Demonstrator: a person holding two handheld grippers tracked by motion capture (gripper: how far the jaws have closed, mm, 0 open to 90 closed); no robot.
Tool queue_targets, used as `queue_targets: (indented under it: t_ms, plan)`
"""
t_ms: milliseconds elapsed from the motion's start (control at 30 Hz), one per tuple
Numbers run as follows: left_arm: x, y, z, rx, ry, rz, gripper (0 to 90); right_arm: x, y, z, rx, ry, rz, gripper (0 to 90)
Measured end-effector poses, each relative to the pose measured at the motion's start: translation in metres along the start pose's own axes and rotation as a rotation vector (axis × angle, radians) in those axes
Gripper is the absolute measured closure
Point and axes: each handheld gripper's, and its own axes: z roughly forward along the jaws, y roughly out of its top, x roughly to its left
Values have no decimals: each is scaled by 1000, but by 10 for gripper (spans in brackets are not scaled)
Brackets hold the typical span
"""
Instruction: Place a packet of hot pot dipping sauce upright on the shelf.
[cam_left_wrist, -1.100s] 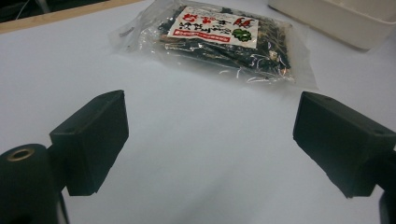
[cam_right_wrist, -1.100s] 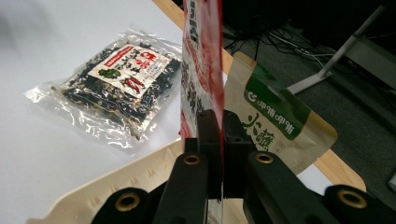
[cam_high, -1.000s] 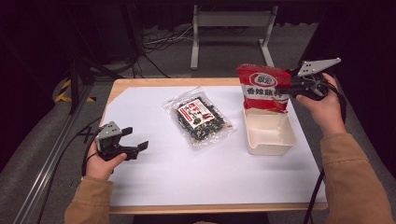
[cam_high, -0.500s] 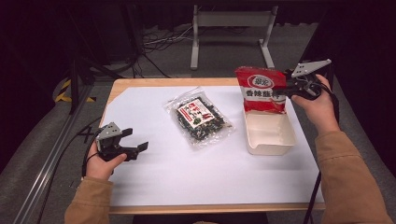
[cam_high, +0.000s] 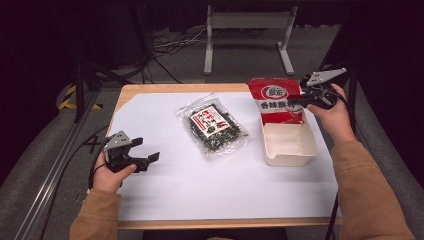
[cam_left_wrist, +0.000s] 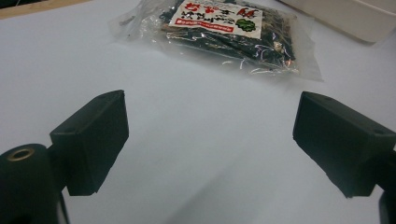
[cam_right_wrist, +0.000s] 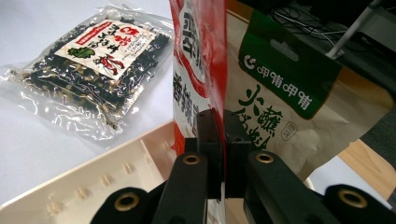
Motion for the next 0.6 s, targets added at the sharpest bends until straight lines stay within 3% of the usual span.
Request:
queue_targets:
  t_ms: [133,400,600]
  plan:
    - [0,1,3,-2,-3,6,112,0,-5,4,8,-2,4,879]
    - [-2,6,11,7,-29,15,111,-3,-25,0,-10,-20,60,878]
    - [-3,9,15,5,-38,26,111,-2,-30,0,42,-54,82,879]
